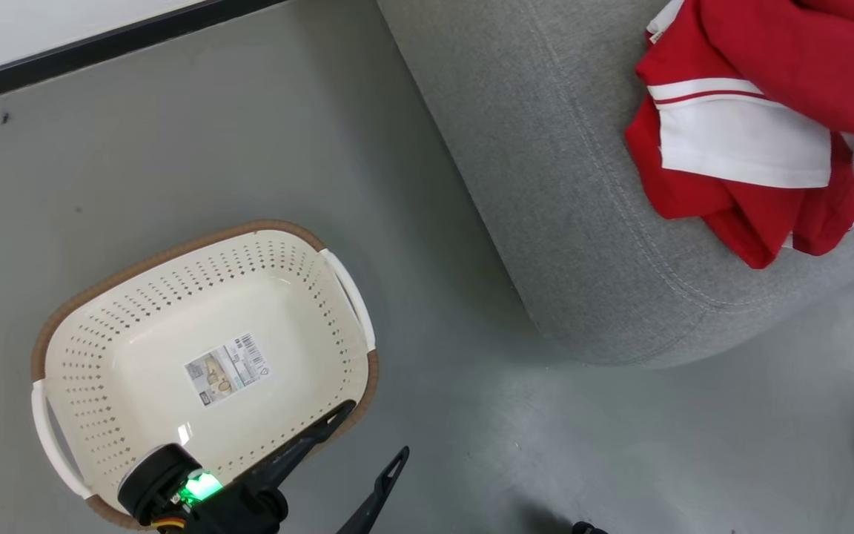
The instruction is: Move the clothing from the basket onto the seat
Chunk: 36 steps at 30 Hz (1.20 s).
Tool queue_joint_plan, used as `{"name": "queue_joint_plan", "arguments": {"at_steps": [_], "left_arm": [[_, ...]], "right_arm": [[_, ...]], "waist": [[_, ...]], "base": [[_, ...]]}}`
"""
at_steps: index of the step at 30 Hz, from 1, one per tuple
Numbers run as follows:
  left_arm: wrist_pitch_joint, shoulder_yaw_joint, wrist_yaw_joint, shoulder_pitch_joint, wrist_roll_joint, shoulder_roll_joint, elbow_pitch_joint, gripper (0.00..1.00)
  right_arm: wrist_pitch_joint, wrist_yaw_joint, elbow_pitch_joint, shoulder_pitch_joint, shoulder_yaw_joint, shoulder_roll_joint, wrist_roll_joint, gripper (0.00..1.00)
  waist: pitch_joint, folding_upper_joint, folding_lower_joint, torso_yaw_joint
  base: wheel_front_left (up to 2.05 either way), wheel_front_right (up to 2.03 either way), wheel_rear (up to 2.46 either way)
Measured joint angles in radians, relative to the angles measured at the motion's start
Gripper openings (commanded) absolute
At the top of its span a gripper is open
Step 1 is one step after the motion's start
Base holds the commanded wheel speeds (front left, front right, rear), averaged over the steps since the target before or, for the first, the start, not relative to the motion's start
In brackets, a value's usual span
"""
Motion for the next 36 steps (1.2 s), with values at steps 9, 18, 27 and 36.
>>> {"name": "queue_joint_plan", "arguments": {"at_steps": [9,18,27,36], "left_arm": [[0.014,-0.018,-0.001,-0.002,-0.006,-0.013,-0.003,1.0],[0.017,-0.036,-0.001,-0.003,-0.008,-0.047,0.0,1.0],[0.017,-0.04,-0.002,-0.007,-0.012,-0.065,0.019,1.0],[0.002,-0.043,-0.001,-0.015,-0.042,-0.114,0.062,1.0]], "right_arm": [[-0.029,-0.017,0.02,0.077,-0.002,0.041,0.0,1.0],[-0.057,-0.026,0.025,0.084,-0.026,0.028,0.002,1.0],[-0.069,-0.026,0.009,0.178,0.024,0.076,-0.002,1.0],[-0.078,-0.027,-0.043,0.294,0.059,0.121,-0.008,1.0]], "waist": [[-0.008,0.0,-0.0001,-0.03],[-0.042,0.0,-0.0001,-0.014],[-0.077,-0.0002,-0.0001,0.0],[-0.124,-0.0002,-0.0002,0.015]], "base": [[0.0,0.0,0.0],[0.0,0.0,0.0],[0.0,0.0,0.0],[0.0,0.0,0.0]]}}
